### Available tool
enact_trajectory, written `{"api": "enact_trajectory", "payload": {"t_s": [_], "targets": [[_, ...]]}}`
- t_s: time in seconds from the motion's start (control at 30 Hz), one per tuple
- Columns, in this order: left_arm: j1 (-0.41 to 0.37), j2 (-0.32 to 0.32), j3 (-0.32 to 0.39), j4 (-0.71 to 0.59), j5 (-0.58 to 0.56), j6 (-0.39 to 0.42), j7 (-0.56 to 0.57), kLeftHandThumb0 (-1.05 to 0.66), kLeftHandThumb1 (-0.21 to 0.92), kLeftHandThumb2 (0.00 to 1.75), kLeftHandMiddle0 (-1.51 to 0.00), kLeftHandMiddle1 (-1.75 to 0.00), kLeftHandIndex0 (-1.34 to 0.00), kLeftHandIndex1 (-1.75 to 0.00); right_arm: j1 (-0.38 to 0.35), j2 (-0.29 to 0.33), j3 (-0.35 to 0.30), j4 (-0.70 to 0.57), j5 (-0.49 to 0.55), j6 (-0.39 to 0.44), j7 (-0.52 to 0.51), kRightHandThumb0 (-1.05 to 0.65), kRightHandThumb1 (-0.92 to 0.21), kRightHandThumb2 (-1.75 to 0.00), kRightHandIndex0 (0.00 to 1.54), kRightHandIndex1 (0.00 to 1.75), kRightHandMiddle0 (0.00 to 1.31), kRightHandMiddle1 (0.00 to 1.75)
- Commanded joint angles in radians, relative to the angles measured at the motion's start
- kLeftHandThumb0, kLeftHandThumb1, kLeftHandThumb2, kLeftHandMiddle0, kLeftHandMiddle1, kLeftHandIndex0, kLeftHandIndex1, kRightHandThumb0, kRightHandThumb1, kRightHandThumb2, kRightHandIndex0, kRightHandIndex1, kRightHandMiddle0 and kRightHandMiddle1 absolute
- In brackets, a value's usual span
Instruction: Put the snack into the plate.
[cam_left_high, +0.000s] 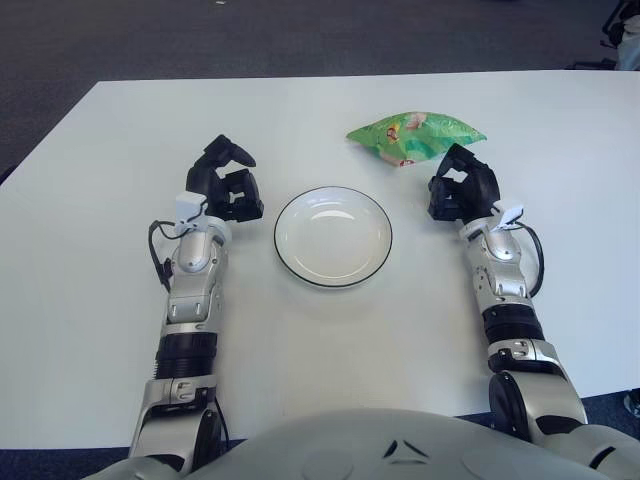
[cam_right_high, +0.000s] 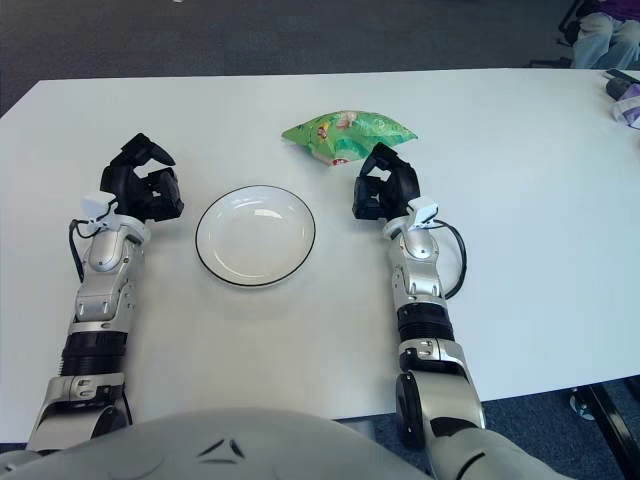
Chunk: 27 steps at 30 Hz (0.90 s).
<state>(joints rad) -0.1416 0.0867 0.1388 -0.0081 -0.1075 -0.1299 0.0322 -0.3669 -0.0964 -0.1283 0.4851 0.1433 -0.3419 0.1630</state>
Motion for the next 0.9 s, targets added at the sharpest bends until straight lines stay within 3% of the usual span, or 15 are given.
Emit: {"api": "enact_trajectory", "payload": {"t_s": [0.0,0.63,0.87], "targets": [[0.203,-0.060,0.003,0.031,0.010,0.024,0.030,-0.51,0.24,1.41,-1.29,-1.75,-0.68,-1.75,0.116,0.071,0.006,0.142,0.017,-0.032,0.021,-0.52,-0.22,-1.43,1.33,1.75,0.69,1.75],[0.199,-0.063,0.014,0.016,0.020,0.027,0.094,-0.51,0.23,1.43,-1.31,-1.75,-0.69,-1.75,0.023,0.087,-0.009,0.280,0.024,-0.096,0.068,-0.51,-0.25,-1.41,1.35,1.75,0.67,1.75],[0.206,-0.061,0.006,-0.001,0.037,0.030,0.122,-0.52,0.23,1.43,-1.33,-1.75,-0.69,-1.75,0.018,0.092,-0.002,0.263,0.004,-0.082,0.043,-0.52,-0.23,-1.42,1.34,1.75,0.69,1.75]]}}
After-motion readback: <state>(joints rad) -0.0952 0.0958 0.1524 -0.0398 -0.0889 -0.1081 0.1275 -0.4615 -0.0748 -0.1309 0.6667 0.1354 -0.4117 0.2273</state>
